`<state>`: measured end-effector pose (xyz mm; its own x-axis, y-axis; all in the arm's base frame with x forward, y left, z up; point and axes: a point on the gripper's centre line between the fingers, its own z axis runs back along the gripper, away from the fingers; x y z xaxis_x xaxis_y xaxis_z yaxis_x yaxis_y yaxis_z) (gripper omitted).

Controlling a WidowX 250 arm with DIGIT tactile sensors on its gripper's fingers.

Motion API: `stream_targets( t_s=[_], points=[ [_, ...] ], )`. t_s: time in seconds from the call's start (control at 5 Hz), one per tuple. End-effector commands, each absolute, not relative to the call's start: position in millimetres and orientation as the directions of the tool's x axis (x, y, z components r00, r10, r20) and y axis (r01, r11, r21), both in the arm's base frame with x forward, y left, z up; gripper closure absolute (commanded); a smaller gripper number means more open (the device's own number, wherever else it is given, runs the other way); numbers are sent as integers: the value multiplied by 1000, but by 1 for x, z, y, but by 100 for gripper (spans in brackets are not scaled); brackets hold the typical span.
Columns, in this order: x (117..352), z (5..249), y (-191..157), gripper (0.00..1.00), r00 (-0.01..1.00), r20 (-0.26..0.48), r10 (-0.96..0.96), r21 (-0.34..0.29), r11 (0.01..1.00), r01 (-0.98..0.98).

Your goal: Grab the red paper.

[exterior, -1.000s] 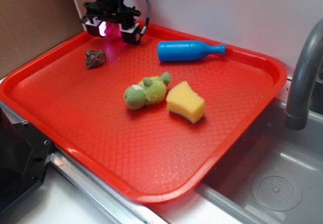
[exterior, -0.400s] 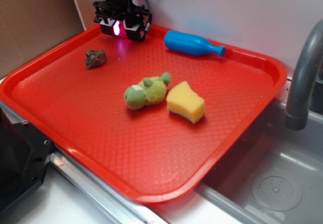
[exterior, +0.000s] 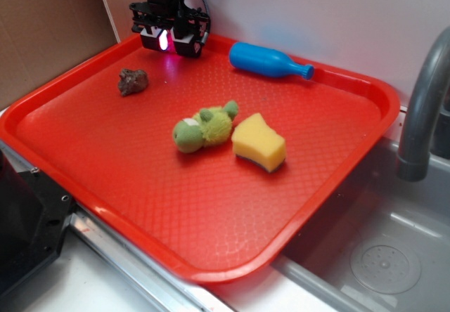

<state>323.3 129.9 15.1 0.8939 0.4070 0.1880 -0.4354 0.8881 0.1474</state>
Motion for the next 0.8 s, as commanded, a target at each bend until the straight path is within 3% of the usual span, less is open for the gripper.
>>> stream_targets(
  t_s=[0.0,0.6],
  points=[
    [310,37,137,100,883,229,410,132,886,-445],
    [255,99,107,100,908,252,334,87,927,-365]
  ],
)
